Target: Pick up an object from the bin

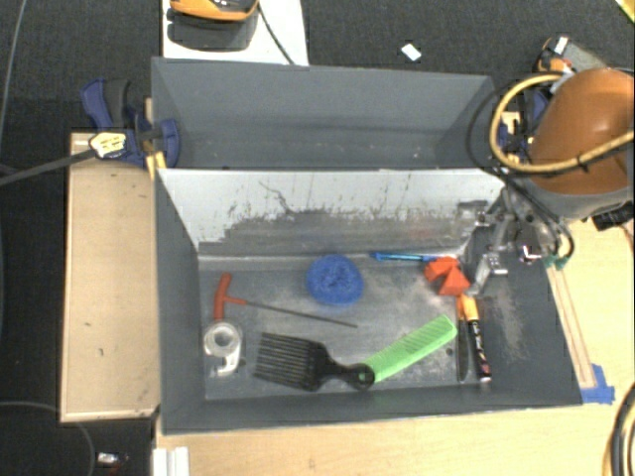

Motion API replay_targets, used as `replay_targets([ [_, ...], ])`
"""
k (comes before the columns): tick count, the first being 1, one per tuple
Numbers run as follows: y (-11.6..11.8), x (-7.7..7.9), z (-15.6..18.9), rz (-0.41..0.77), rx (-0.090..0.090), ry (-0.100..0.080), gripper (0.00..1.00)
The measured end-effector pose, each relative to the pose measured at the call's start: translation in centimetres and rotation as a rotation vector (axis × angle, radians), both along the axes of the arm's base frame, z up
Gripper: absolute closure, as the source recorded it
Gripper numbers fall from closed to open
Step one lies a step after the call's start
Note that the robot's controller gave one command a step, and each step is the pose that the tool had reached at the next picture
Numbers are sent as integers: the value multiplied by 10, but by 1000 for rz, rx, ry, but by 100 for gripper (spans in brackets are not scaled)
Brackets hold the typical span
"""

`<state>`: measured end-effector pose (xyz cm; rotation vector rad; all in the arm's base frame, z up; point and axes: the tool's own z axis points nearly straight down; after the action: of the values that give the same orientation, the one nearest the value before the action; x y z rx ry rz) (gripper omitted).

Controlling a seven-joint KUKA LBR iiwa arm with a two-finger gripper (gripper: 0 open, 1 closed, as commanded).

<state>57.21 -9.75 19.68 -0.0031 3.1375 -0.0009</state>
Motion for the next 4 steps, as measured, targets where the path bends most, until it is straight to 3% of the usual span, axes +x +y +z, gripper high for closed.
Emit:
replay_targets([
  [1, 0, 0, 0, 2, 0, 0, 0],
  [2, 30, -42, -77, 110, -1, -4, 0],
  [3, 77, -75, -59, 147, -3, -8, 0],
  [4, 74, -89, -85, 203, -3, -7, 0],
])
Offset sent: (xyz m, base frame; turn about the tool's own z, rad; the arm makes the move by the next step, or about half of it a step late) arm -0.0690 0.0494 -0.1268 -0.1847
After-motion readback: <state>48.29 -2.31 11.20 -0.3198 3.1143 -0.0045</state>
